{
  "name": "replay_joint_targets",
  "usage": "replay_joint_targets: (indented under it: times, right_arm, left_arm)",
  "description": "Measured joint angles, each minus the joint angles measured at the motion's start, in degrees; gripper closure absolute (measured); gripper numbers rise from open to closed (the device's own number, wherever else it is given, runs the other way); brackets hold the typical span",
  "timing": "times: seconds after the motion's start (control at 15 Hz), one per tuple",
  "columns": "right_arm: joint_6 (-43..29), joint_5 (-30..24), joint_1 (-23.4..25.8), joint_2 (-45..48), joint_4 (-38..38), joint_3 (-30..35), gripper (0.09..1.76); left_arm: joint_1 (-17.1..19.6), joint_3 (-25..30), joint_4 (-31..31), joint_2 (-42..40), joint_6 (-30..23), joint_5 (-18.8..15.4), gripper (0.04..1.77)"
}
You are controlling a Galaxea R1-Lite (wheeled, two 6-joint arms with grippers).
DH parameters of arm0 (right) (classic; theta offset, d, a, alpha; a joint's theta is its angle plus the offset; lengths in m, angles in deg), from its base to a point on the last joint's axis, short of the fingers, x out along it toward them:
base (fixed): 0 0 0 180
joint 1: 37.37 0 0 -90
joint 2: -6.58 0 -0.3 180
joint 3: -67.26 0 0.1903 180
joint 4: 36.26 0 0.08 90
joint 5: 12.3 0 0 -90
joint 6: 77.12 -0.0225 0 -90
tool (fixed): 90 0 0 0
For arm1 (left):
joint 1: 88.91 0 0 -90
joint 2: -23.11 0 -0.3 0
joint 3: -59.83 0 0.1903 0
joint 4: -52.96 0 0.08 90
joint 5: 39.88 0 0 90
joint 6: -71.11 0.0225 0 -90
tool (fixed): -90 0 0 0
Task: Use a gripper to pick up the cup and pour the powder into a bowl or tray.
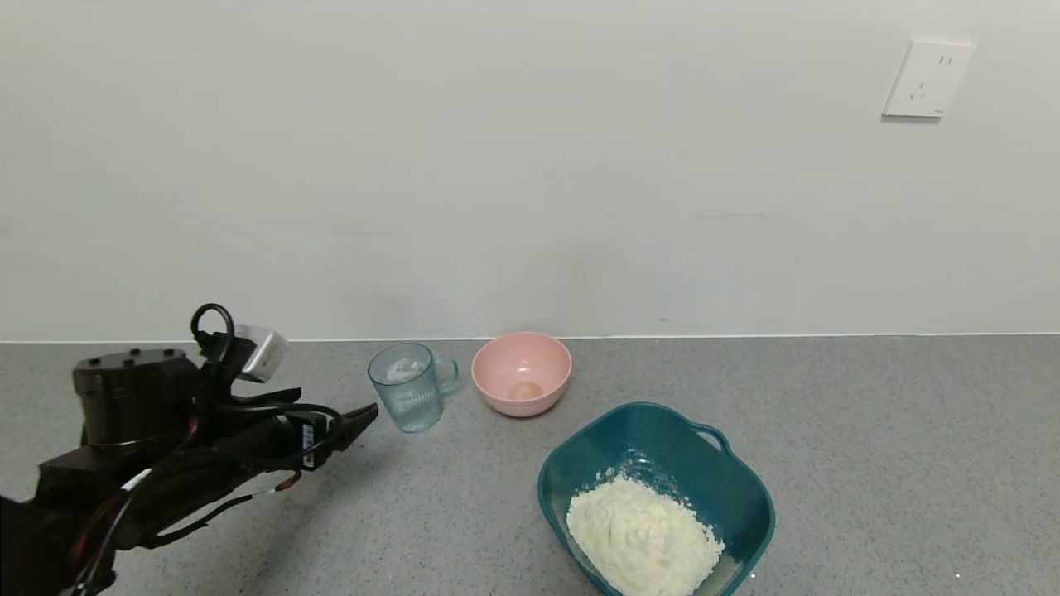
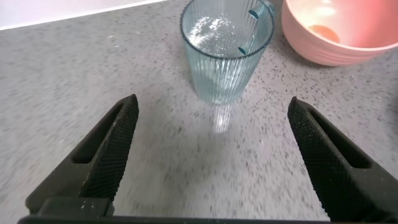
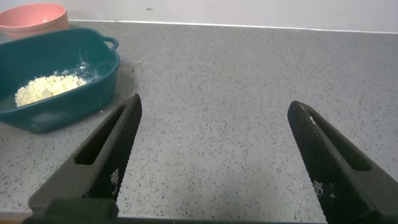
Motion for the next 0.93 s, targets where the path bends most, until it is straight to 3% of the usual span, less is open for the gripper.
replay_joint_targets:
  times: [0.27, 0.93]
  right_arm:
    - [0.0, 0.0, 0.0, 0.0, 0.0, 0.0, 0.14]
    - [0.7, 0.0, 0.0, 0.0, -0.2, 0.0, 0.14]
  left_arm:
    - [2.0, 4.3, 11.6, -15.8, -0.2, 0.0, 0.1]
    - [4.5, 6.8, 52.9, -67.3, 0.0, -0.6, 0.09]
